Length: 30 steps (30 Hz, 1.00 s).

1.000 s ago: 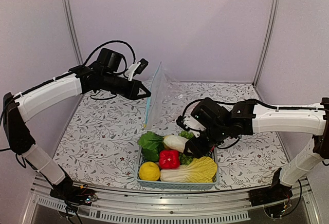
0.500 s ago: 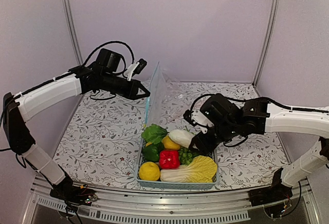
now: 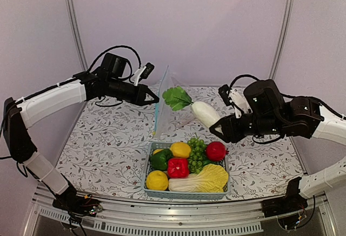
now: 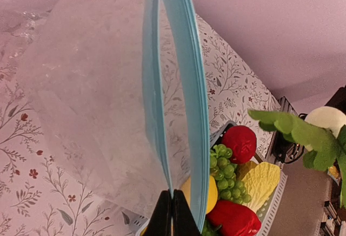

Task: Place the food in the zip-top bag and seal the zipper
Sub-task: Pick up the fake vegetable from the bin, then place the fake vegetable in the zipper food storage bag.

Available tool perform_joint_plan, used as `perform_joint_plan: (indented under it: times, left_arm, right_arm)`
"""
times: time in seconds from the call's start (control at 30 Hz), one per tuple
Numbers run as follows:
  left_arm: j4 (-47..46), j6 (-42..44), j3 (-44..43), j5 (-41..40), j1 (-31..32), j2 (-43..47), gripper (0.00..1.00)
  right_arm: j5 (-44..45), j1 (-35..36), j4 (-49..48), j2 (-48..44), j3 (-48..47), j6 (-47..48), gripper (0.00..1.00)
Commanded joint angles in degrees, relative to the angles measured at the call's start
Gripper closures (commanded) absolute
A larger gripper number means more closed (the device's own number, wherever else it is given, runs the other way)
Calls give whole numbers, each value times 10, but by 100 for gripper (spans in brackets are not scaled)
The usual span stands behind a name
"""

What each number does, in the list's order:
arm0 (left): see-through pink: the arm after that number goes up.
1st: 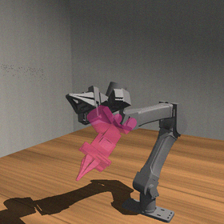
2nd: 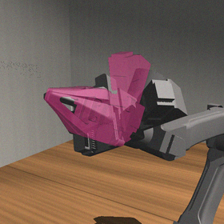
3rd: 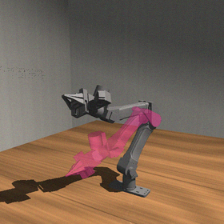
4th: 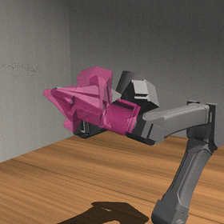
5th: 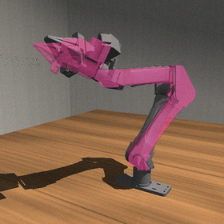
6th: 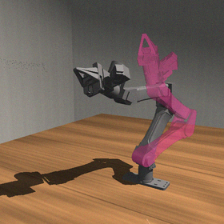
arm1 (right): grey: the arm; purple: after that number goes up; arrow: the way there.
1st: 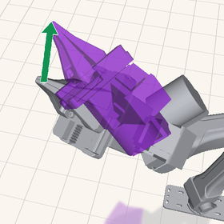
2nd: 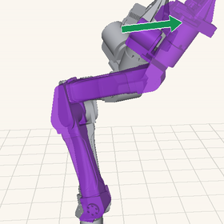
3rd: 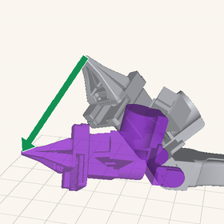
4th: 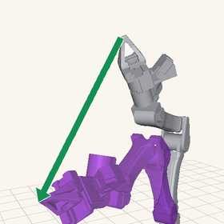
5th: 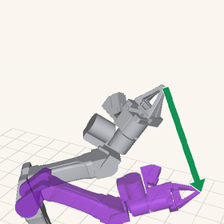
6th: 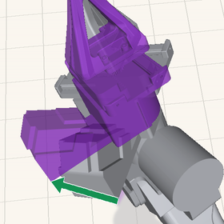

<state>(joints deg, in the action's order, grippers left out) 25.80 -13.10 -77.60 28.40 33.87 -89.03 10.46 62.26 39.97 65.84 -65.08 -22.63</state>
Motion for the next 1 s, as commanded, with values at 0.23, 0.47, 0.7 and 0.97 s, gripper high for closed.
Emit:
perform_joint_plan:
  times: [0.23, 0.47, 0.7, 0.97]
  left_arm:
    - [-22, -11, 16, 14, 20, -1, 100]
    - [-31, -16, 21, 23, 24, 1, 100]
    - [-54, -21, 34, 34, 24, 12, 100]
    - [-60, -21, 39, 23, 25, 18, 100]
  right_arm:
    - [20, 3, -185, 116, -88, -86, 71]
    - [-31, -4, -204, 196, -138, -120, 72]
    - [-82, -26, -233, 232, -132, -186, 73]
    - [-98, -51, -236, 245, -117, -250, 73]
